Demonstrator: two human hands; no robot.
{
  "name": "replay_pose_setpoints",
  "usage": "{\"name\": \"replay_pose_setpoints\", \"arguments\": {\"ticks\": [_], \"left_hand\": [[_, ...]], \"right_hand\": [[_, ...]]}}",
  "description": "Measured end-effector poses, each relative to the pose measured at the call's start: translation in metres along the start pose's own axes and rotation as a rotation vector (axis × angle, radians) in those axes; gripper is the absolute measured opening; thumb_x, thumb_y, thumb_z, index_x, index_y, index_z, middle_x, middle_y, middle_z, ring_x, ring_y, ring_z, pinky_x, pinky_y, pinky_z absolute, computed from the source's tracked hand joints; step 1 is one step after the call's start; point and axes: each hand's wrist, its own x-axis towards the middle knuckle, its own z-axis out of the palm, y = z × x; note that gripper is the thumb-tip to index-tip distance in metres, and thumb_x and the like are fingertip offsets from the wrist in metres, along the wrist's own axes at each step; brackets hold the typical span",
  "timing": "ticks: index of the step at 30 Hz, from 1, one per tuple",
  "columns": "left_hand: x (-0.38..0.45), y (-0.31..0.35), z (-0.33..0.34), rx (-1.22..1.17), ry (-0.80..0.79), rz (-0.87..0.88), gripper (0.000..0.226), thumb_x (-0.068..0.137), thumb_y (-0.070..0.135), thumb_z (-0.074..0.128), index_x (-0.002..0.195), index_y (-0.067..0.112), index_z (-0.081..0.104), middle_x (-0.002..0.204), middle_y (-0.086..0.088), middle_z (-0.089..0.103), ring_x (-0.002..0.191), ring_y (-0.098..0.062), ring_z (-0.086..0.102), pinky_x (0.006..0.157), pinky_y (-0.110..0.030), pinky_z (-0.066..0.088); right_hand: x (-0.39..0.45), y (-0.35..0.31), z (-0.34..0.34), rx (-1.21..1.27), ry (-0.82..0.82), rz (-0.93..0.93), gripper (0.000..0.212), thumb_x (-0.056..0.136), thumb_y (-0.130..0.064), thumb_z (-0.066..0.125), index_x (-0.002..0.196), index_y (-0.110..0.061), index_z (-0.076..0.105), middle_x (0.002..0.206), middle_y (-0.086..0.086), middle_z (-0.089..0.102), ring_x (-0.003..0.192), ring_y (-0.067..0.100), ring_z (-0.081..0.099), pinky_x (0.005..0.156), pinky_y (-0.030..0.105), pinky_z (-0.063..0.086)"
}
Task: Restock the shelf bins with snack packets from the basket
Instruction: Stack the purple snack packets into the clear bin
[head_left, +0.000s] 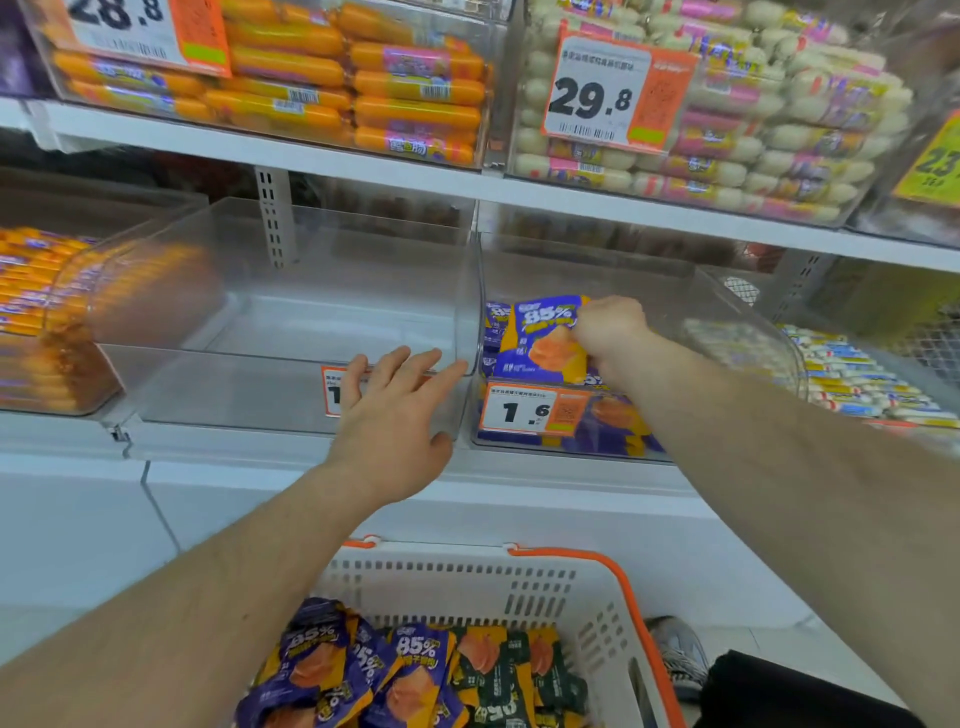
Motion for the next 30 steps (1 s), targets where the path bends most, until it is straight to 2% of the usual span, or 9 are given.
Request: {"name": "replay_pose_setpoints", "arguments": {"ticks": [7, 11, 17, 20, 22, 24, 26, 28, 30], "left_hand": [[0.000, -0.001, 0.008, 0.023, 0.058, 0.011, 0.080, 0.062, 0.024, 0.080, 0.137, 0.029, 0.053, 0.139, -0.003, 0.052, 0.135, -0.032, 0.040, 0.111, -0.057, 0.011], [-0.001, 0.002, 0.008, 0.036, 0.069, 0.005, 0.080, 0.064, 0.024, 0.079, 0.139, 0.029, 0.050, 0.142, -0.002, 0.050, 0.138, -0.031, 0.036, 0.112, -0.054, 0.006], [-0.003, 0.006, 0.003, -0.009, 0.040, -0.015, 0.072, 0.078, 0.025, 0.069, 0.145, 0.029, 0.042, 0.152, 0.000, 0.036, 0.146, -0.025, 0.018, 0.115, -0.049, -0.003], [-0.006, 0.004, 0.005, -0.103, 0.338, 0.168, 0.044, 0.067, 0.011, 0.061, 0.111, 0.017, 0.068, 0.122, -0.004, 0.063, 0.119, -0.027, 0.047, 0.100, -0.042, 0.027], [-0.009, 0.004, 0.005, -0.147, 0.394, 0.297, 0.029, 0.070, 0.012, 0.053, 0.093, 0.015, 0.069, 0.098, -0.001, 0.066, 0.096, -0.025, 0.054, 0.082, -0.036, 0.035], [-0.015, 0.007, 0.001, -0.231, 0.155, 0.306, 0.025, 0.078, 0.015, 0.050, 0.094, 0.018, 0.069, 0.091, 0.002, 0.066, 0.085, -0.024, 0.060, 0.075, -0.032, 0.042], [-0.024, 0.005, 0.001, -0.230, -0.362, 0.177, 0.029, 0.089, 0.020, 0.051, 0.115, 0.024, 0.064, 0.107, 0.007, 0.064, 0.093, -0.018, 0.060, 0.080, -0.027, 0.044], [-0.031, -0.002, 0.006, -0.093, -0.862, 0.065, 0.038, 0.096, 0.026, 0.051, 0.133, 0.026, 0.052, 0.129, 0.005, 0.056, 0.111, -0.017, 0.054, 0.092, -0.029, 0.043], [-0.040, -0.009, 0.014, 0.038, -1.138, 0.036, 0.036, 0.098, 0.027, 0.049, 0.133, 0.026, 0.051, 0.134, -0.003, 0.051, 0.117, -0.023, 0.051, 0.094, -0.032, 0.041]], "right_hand": [[0.006, 0.003, 0.031, -0.223, -0.230, -0.006, 0.042, 0.080, -0.013, 0.068, 0.122, -0.008, 0.063, 0.123, 0.014, 0.062, 0.097, 0.027, 0.056, 0.082, 0.032, 0.044], [0.006, 0.001, 0.029, -0.273, -0.253, 0.001, 0.042, 0.078, -0.016, 0.070, 0.119, -0.008, 0.063, 0.083, 0.004, 0.053, 0.089, 0.023, 0.047, 0.064, 0.027, 0.041], [-0.003, -0.004, 0.032, -0.430, -0.272, -0.008, 0.011, 0.085, -0.020, 0.063, 0.085, -0.010, 0.059, 0.078, 0.005, 0.054, 0.065, 0.016, 0.049, 0.048, 0.026, 0.034], [-0.011, -0.007, 0.033, -0.457, -0.155, -0.012, 0.014, 0.086, -0.015, 0.057, 0.074, -0.010, 0.053, 0.074, 0.004, 0.053, 0.062, 0.017, 0.048, 0.048, 0.025, 0.034], [-0.021, -0.003, 0.032, -0.366, 0.177, -0.207, 0.007, 0.082, -0.014, 0.058, 0.082, -0.009, 0.062, 0.088, 0.009, 0.060, 0.077, 0.026, 0.056, 0.062, 0.031, 0.044], [-0.041, 0.009, 0.039, -0.227, 0.554, -0.625, 0.019, 0.074, -0.012, 0.059, 0.091, -0.010, 0.067, 0.101, 0.014, 0.057, 0.092, 0.034, 0.055, 0.077, 0.037, 0.041], [-0.075, 0.032, 0.058, -0.091, 0.646, -0.930, 0.023, 0.069, -0.011, 0.060, 0.090, -0.009, 0.068, 0.098, 0.015, 0.056, 0.092, 0.031, 0.052, 0.076, 0.036, 0.033], [-0.108, 0.067, 0.089, -0.037, 0.489, -0.976, 0.021, 0.070, -0.013, 0.058, 0.087, -0.007, 0.067, 0.092, 0.012, 0.059, 0.089, 0.028, 0.053, 0.075, 0.035, 0.034], [-0.136, 0.107, 0.123, -0.013, 0.172, -0.777, 0.018, 0.075, -0.013, 0.053, 0.085, -0.007, 0.066, 0.084, 0.008, 0.063, 0.080, 0.027, 0.058, 0.072, 0.035, 0.045]]}}
